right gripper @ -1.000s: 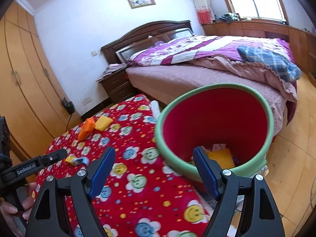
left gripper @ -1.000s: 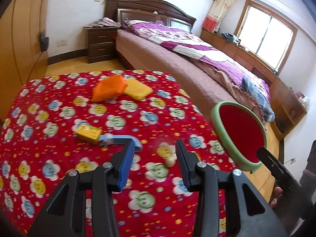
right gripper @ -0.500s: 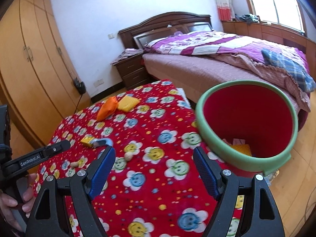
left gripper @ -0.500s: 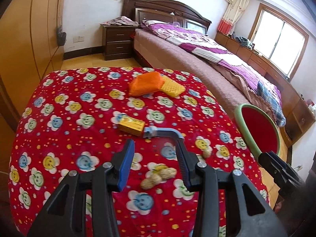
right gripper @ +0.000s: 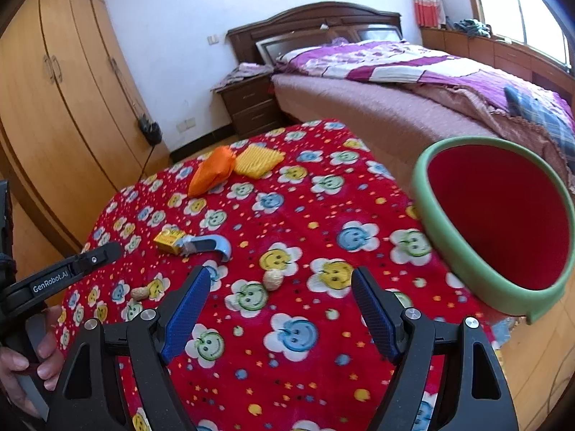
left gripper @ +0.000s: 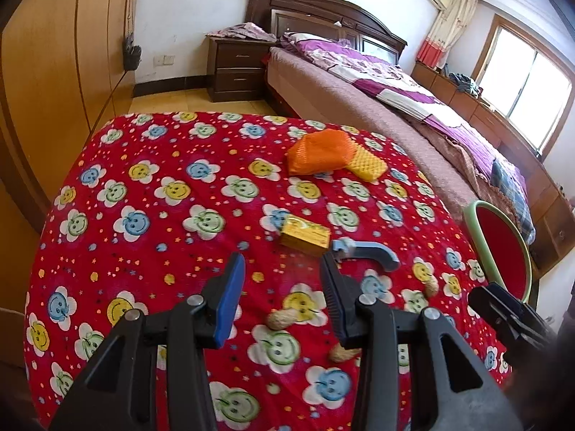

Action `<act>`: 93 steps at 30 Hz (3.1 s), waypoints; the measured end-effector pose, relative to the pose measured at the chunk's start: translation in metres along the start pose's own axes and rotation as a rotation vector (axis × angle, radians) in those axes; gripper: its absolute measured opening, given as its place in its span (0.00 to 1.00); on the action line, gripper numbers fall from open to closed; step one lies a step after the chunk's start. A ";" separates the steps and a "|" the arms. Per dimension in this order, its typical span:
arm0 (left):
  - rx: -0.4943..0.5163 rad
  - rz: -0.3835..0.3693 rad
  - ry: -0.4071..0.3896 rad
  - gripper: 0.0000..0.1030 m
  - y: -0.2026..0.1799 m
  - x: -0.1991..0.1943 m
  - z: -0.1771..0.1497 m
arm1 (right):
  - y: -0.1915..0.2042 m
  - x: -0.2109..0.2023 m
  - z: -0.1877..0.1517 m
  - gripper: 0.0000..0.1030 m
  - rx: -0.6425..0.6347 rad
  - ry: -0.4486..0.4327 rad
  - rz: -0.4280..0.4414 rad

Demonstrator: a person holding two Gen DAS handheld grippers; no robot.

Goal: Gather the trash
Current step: 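Move both open tools back toward the items on the bedspread, then grasp the blue plastic hook with the right tool, then grasp the yellow medicine box with the left tool while the right tool holds the hook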

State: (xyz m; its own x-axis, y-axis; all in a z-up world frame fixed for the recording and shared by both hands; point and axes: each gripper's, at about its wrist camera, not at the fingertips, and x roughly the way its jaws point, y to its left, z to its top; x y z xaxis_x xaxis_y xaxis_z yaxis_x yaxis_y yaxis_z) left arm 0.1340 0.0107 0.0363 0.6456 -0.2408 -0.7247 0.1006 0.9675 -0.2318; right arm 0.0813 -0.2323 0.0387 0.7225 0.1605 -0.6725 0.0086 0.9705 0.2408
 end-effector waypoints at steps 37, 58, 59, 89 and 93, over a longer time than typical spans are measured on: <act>-0.053 -0.010 0.019 0.42 0.023 0.014 0.002 | 0.041 0.084 0.014 0.12 -0.069 0.120 0.080; 0.196 0.002 0.125 0.48 -0.047 0.070 0.018 | -0.026 0.022 0.011 0.12 0.101 0.011 0.067; 0.188 0.009 0.128 0.48 -0.046 0.072 0.017 | -0.029 0.021 0.011 0.12 0.108 0.009 0.067; 0.080 -0.143 0.007 0.07 -0.056 0.000 0.008 | -0.059 -0.043 0.000 0.12 0.178 -0.091 0.057; 0.081 -0.155 -0.014 0.06 -0.058 -0.012 0.006 | -0.063 -0.052 -0.002 0.12 0.182 -0.106 0.060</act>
State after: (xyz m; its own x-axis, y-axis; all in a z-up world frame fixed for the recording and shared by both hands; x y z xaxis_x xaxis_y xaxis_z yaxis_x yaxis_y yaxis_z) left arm 0.1249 -0.0424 0.0621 0.6280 -0.3872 -0.6750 0.2604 0.9220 -0.2865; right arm 0.0417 -0.3019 0.0573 0.7938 0.1882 -0.5784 0.0812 0.9096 0.4074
